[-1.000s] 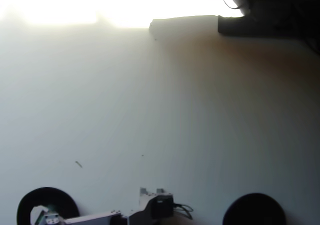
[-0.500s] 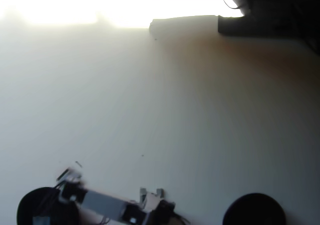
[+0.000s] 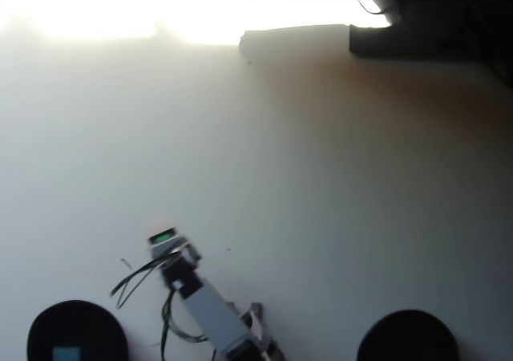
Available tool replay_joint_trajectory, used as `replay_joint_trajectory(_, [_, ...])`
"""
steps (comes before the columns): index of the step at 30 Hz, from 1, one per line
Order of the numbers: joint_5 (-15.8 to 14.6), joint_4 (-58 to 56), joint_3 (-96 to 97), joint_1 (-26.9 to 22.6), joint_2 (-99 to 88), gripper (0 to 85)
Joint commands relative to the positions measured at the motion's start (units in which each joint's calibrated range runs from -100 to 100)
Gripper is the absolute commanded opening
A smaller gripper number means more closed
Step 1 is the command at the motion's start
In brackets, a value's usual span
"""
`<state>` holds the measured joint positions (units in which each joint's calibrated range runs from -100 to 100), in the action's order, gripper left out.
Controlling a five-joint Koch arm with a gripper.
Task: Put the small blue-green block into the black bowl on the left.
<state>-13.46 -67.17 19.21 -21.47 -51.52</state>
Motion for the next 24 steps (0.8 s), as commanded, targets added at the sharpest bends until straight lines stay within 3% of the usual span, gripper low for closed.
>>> replay_joint_trajectory(1, [1.86, 8.11, 3.07, 5.13, -5.21, 31.8])
replay_joint_trajectory(7, [4.74, 16.22, 16.10, 12.06, -7.99, 31.8])
replay_joint_trajectory(14, [10.31, 40.14, 43.27, 18.17, -20.20, 32.2])
replay_joint_trajectory(16, [11.23, 44.11, 48.45, 19.19, -21.28, 36.8])
replay_joint_trajectory(24, [13.87, 62.43, 55.38, 24.22, -9.06, 36.8])
